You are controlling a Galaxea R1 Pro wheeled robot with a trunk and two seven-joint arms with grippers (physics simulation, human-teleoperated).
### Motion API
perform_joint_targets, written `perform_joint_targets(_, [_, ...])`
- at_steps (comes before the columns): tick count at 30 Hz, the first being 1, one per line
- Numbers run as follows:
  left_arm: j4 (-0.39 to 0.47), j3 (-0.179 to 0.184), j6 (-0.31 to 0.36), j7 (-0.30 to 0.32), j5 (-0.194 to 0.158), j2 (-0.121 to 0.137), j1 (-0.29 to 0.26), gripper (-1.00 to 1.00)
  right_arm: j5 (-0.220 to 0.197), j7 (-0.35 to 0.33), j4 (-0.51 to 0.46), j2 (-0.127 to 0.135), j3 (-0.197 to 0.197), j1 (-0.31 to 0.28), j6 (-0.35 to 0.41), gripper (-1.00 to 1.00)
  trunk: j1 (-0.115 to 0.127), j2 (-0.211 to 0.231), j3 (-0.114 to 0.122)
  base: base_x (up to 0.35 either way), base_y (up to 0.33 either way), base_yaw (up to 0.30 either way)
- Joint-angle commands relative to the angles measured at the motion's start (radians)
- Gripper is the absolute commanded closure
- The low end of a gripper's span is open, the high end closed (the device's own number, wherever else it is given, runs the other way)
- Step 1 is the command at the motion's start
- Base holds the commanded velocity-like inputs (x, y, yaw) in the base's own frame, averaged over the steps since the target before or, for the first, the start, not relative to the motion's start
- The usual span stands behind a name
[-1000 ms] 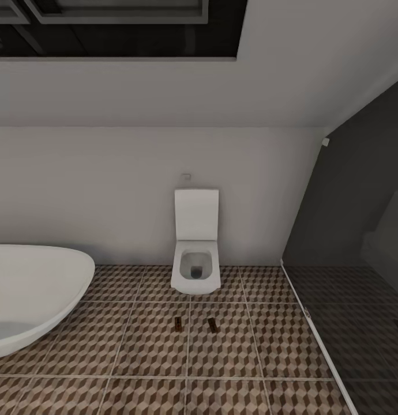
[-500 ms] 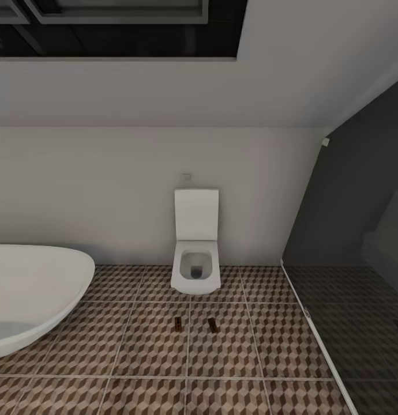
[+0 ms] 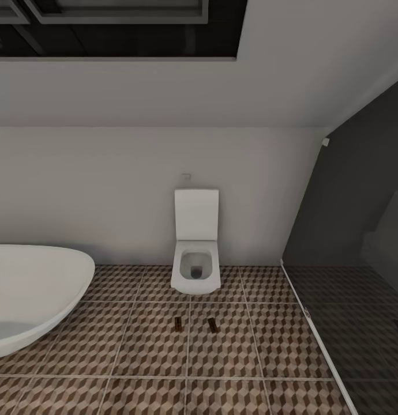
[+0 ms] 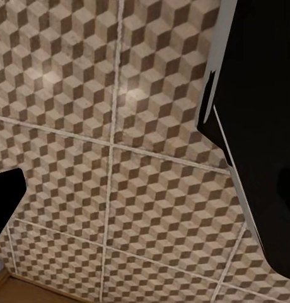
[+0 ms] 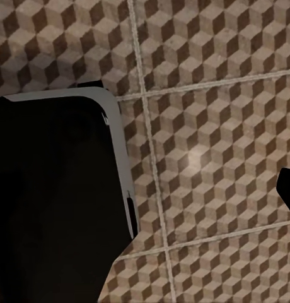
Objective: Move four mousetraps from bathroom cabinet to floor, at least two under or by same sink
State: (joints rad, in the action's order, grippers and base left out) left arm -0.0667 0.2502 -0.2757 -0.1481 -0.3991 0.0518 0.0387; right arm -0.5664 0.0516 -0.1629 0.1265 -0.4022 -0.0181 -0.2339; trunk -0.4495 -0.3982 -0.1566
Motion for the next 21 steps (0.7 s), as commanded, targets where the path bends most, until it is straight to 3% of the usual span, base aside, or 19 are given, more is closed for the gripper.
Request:
perform_joint_targets(1, [0.000, 0.008, -0.005, -0.001, -0.006, -0.002, 0.000, -1.00, -0.007, 0.005, 0.000, 0.000, -0.008, 0.000, -0.002, -1.00, -0.001, -0.002, -0.002, 0.000, 0.000, 0.000])
perform_joint_targets(7, [0.010, 0.008, -0.006, 0.000, -0.005, -0.005, 0.000, -1.00, -0.012, 0.005, -0.003, -0.006, -0.007, 0.000, -0.002, -1.00, -0.001, -0.002, -0.002, 0.000, 0.000, 0.000])
perform_joint_targets(13, [0.014, 0.008, -0.006, 0.001, -0.004, -0.002, 0.000, -1.00, -0.012, 0.004, -0.008, -0.038, -0.006, 0.000, -0.002, -1.00, -0.001, -0.002, -0.002, 0.000, 0.000, 0.000])
perform_joint_targets(21, [0.013, 0.009, -0.005, 0.001, -0.004, -0.004, 0.000, -1.00, -0.011, 0.004, -0.009, -0.059, -0.007, 0.000, -0.002, -1.00, -0.001, -0.002, -0.002, 0.000, 0.000, 0.000])
